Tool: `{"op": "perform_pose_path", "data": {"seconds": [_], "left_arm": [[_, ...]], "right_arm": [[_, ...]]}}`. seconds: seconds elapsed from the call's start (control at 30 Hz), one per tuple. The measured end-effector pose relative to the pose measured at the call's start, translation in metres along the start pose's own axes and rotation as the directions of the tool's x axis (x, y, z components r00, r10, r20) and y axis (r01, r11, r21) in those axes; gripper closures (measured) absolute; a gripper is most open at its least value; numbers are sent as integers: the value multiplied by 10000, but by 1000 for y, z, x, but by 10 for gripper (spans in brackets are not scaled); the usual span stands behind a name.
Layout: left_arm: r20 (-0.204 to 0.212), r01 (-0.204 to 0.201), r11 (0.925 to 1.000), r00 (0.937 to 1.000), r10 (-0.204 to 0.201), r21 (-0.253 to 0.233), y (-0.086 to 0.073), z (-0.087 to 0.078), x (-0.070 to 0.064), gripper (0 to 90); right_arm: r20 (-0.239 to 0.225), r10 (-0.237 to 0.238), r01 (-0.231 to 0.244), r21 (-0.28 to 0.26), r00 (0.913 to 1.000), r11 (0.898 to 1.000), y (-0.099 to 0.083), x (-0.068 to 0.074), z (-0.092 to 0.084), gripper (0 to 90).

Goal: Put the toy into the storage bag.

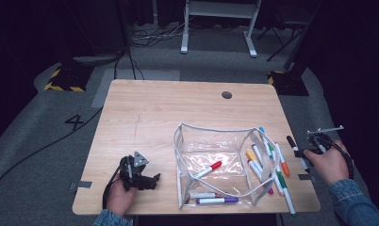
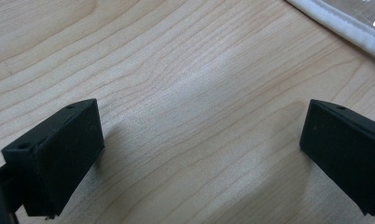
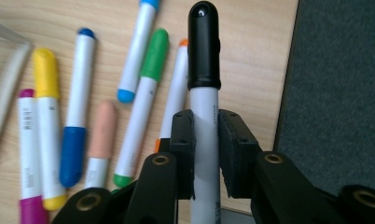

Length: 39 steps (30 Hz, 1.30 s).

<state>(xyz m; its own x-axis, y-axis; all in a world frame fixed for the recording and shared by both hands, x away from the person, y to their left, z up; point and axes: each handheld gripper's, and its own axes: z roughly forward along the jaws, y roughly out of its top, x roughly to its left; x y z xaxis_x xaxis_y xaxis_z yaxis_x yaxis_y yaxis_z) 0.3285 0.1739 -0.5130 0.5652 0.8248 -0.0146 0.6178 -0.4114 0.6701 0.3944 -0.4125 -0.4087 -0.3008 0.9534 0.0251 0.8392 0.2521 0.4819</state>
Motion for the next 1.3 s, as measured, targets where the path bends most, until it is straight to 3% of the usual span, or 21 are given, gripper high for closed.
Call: {"op": "perform_pose_path", "data": {"seconds": [0.37,0.53,0.67,0.8,0.97,1.2,1.27,1.3], "left_arm": [[18,26,10000,10000,-26,19,0,0,0,0],[19,17,10000,10000,-17,19,0,0,0,0],[23,31,10000,10000,-31,22,0,0,0,0],[40,25,10000,10000,-25,38,0,0,0,0],[-4,-18,10000,10000,18,9,0,0,0,0],[-17,-18,10000,10000,18,-1,0,0,0,0],[-11,-4,10000,10000,4,-10,0,0,0,0],[-10,-13,10000,10000,13,3,0,0,0,0]], "right_arm": [[-276,-1199,1169,-919,9924,9889,23,28,-62,772],[-477,-1818,1747,-1253,9822,9766,32,44,-86,772],[-550,-2557,2459,-1428,9652,9587,37,60,-100,772],[-735,-3159,3010,-1638,9459,9394,42,79,-112,772],[-1075,-3879,3630,-1960,9154,9109,47,105,-126,772],[-1571,-4935,4559,-2238,8555,8615,52,142,-138,772],[-1756,-5218,4809,-2290,8348,8464,54,150,-139,772],[-1893,-5266,4851,-2261,8288,8447,54,154,-139,772]]}}
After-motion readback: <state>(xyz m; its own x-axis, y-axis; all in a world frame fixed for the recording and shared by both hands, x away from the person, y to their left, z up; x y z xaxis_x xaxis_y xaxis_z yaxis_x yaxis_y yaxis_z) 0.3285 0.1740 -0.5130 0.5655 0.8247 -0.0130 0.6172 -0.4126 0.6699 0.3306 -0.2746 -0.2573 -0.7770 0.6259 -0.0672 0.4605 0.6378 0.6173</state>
